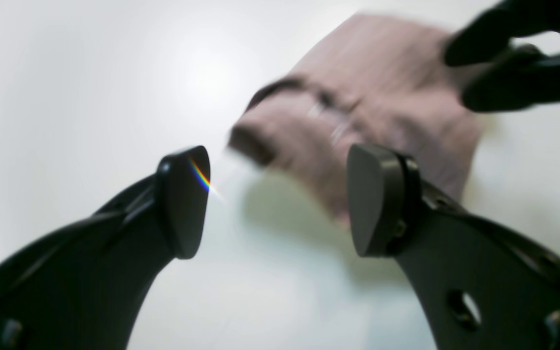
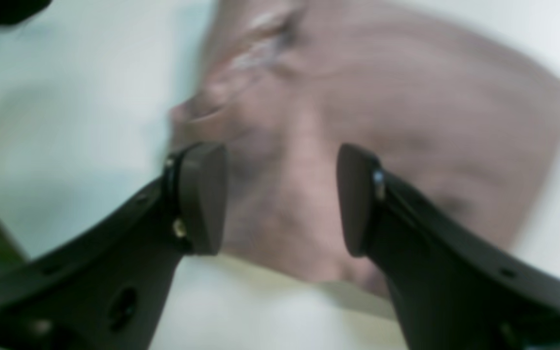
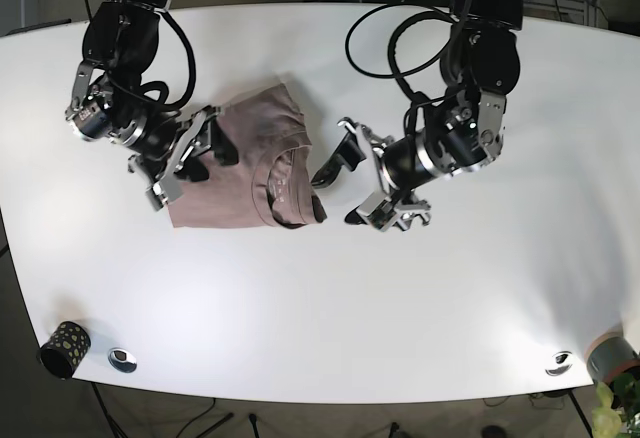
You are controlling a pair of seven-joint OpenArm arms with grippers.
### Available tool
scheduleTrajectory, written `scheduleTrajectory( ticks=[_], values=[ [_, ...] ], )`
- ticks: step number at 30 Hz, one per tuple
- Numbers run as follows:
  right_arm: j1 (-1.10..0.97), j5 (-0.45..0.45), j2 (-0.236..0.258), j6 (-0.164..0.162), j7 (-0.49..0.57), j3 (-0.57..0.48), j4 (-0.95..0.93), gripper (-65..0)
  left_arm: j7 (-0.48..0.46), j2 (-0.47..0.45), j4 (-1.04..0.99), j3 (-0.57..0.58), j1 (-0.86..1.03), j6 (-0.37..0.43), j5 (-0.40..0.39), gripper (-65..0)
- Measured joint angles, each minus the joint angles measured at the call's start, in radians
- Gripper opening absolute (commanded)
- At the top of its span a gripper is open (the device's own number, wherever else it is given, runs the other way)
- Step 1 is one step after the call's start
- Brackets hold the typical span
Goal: Fold the T-shirt properly
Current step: 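Release the bundle and press it flat with both grippers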
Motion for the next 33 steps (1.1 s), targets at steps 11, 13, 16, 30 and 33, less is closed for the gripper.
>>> scheduleTrajectory(
  ticks=[11, 13, 16, 30, 33],
  values=[
    [0.188, -0.011, 0.109, 0.000, 0.029, 0.084, -0.240, -32.3, -0.005, 0.121, -0.187, 0.142, -0.039, 0.001, 0.019, -24.3],
    [0.224, 0.002, 0.124, 0.000, 0.080, 0.079, -0.316, -32.3, -0.012, 0.153, -0.213, 0.140, -0.037, 0.004, 0.061, -24.3],
    [0.261, -0.004, 0.133, 0.001, 0.127, 0.079, -0.422, -32.3, -0.009, 0.163, -0.228, 0.153, -0.029, 0.001, 0.082, -24.3],
    [0.286, -0.291, 0.122, 0.000, 0.356, -0.012, -0.577, -32.3, -0.007, 0.097, -0.246, 0.256, 0.002, 0.000, 0.093, -23.9],
    [0.265, -0.299, 0.122, 0.000, 0.368, -0.011, -0.578, -32.3, -0.011, 0.058, -0.294, 0.254, -0.004, 0.000, 0.093, -24.0]
  ],
)
